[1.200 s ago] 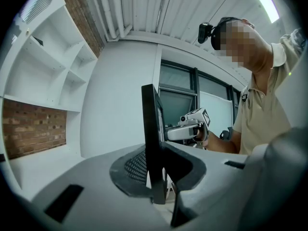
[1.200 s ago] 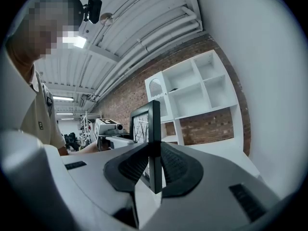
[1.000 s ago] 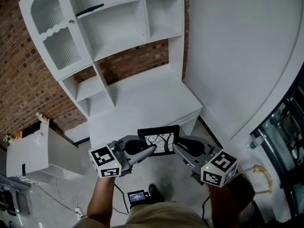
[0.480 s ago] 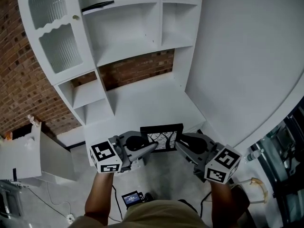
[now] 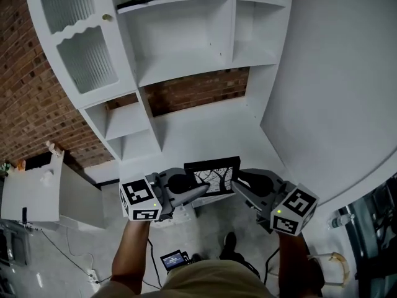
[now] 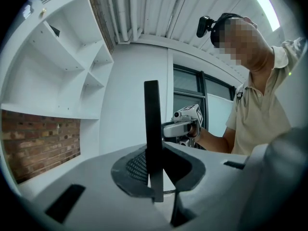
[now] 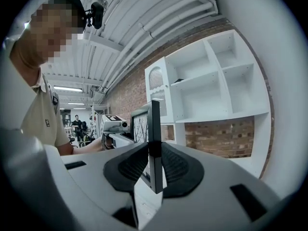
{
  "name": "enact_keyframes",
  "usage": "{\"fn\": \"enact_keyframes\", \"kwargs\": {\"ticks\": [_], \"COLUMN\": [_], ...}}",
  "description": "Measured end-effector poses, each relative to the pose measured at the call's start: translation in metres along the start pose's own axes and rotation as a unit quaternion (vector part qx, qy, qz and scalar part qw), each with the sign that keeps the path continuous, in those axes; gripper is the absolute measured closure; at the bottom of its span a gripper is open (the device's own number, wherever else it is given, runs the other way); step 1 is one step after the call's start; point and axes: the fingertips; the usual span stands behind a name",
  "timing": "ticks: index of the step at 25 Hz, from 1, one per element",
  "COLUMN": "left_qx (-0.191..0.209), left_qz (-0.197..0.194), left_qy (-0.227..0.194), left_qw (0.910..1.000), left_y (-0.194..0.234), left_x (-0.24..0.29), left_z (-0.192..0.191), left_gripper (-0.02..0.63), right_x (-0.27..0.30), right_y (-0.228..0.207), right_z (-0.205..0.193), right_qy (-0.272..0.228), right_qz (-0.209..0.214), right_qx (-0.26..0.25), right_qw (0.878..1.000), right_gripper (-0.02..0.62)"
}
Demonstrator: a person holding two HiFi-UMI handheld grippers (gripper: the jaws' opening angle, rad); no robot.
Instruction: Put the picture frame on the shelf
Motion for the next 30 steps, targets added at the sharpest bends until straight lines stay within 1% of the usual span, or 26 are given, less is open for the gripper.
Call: {"fn": "enact_keyframes", "kwargs": {"ticks": [4, 10, 13, 15, 19, 21, 24, 27, 30], "left_qx": [-0.003, -0.011, -0.012, -0.011, -0.001, 0.011, 0.024, 0.034, 0.037], "left_qz": [0.024, 0.057, 0.070, 0.087, 0.142, 0.168, 0.203, 0.230, 0.243], "left_qy": [0.010, 0.021, 0.026, 0.024, 0.011, 0.005, -0.006, -0.016, -0.025], "left_qw": [0.9997, 0.9981, 0.9972, 0.9958, 0.9898, 0.9857, 0.9788, 0.9724, 0.9689], "left_y": [0.024, 0.065, 0.069, 0.071, 0.104, 0.117, 0.130, 0.143, 0.156], "left_x": [0.012, 0.055, 0.062, 0.062, 0.076, 0.074, 0.062, 0.048, 0.034], "left_z": [0.001, 0.001, 0.008, 0.015, 0.020, 0.025, 0.034, 0.039, 0.039], "left_gripper": [0.557, 0.561, 0.565, 0.565, 0.563, 0.563, 0.558, 0.554, 0.552], "right_x": [0.014, 0.018, 0.018, 0.018, 0.030, 0.038, 0.050, 0.066, 0.084], "right_y": [-0.032, -0.096, -0.105, -0.106, -0.141, -0.149, -0.153, -0.155, -0.154], "right_z": [0.004, 0.015, 0.023, 0.029, 0.040, 0.046, 0.053, 0.060, 0.066], "right_qy": [0.006, 0.008, 0.009, 0.002, -0.017, -0.025, -0.036, -0.042, -0.039], "right_qz": [0.030, 0.066, 0.084, 0.094, 0.122, 0.133, 0.137, 0.137, 0.135], "right_qx": [-0.003, -0.016, -0.018, -0.016, -0.003, 0.000, 0.013, 0.014, 0.006], "right_qw": [1.000, 0.998, 0.996, 0.995, 0.992, 0.991, 0.990, 0.990, 0.990], "right_gripper": [0.515, 0.515, 0.516, 0.517, 0.518, 0.518, 0.518, 0.518, 0.518]}}
Point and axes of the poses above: the fingertips, and each gripper's own axes: x forward along the fingers, y to its left, z out of its top, and after that the axes turned 6 degrees about x, right-handed
